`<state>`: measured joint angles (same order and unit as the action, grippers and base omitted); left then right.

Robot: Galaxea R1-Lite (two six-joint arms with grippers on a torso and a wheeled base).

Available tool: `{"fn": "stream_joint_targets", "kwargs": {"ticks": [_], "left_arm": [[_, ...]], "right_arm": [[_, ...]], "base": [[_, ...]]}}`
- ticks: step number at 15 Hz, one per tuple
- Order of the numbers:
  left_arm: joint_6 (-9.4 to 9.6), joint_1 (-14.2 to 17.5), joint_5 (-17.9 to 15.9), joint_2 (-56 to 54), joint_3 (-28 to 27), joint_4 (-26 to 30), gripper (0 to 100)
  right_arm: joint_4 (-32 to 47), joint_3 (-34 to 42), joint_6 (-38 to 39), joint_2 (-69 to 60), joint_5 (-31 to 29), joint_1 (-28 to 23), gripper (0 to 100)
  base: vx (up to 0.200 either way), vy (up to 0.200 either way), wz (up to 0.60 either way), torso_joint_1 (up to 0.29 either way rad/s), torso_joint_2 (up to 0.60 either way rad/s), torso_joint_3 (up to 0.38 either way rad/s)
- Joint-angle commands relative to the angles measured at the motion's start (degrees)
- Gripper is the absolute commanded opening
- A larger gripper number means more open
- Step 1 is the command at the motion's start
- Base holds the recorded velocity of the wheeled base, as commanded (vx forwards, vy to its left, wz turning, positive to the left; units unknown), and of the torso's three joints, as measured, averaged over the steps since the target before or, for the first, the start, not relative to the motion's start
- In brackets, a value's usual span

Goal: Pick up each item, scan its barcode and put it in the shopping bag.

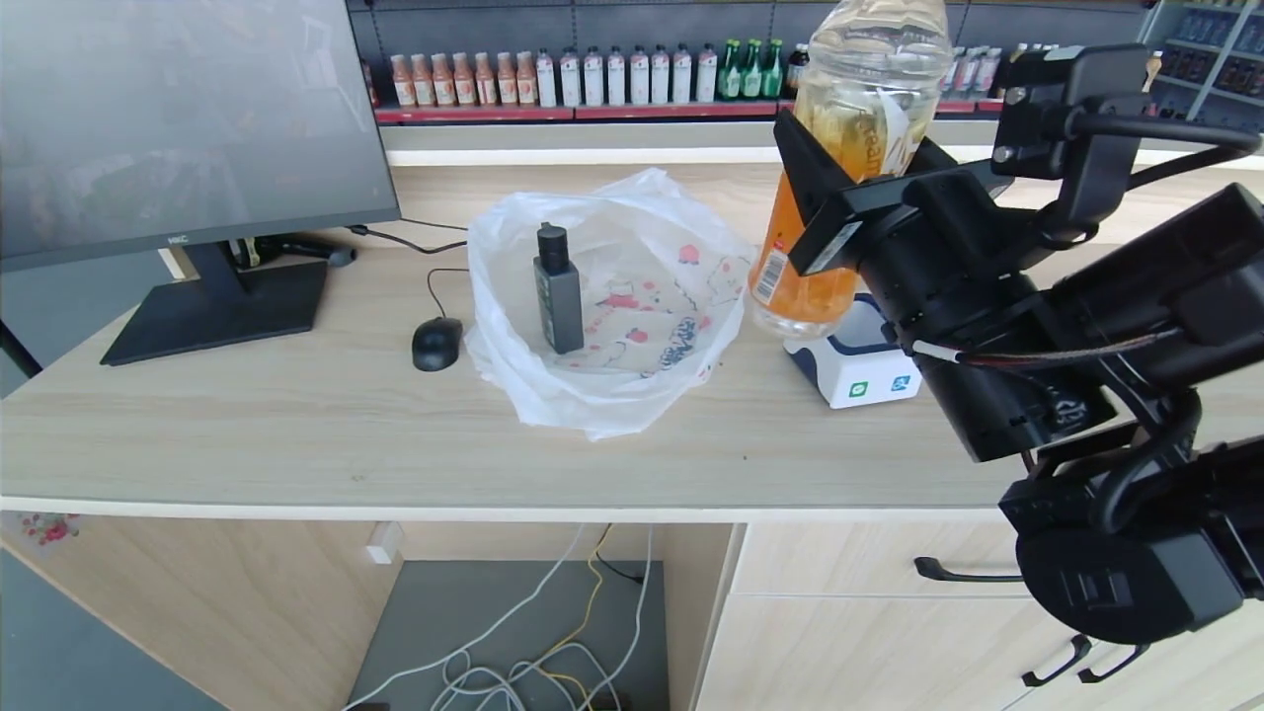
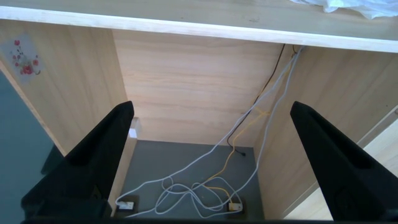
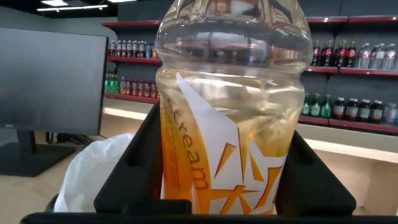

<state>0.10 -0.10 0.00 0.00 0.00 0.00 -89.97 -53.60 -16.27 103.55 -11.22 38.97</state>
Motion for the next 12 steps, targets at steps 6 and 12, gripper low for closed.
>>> {"fn": "stream_joint_targets", "kwargs": {"ticks": [6,12], "left_arm": [[0.08,0.01,0.00,0.00,0.00,0.00,100],[-0.01,0.01,0.00,0.00,0.00,0.00,100]], "right_arm": [[-0.03,0.34,8.10,0.69,0.40,-0.04,0],[-0.03,-0.19,11.88,2.80,4.62,-2.41,0]], "base": [[0.000,0.000,0.00,0.000,0.00,0.000],[0.000,0.100,0.00,0.000,0.00,0.000]]}}
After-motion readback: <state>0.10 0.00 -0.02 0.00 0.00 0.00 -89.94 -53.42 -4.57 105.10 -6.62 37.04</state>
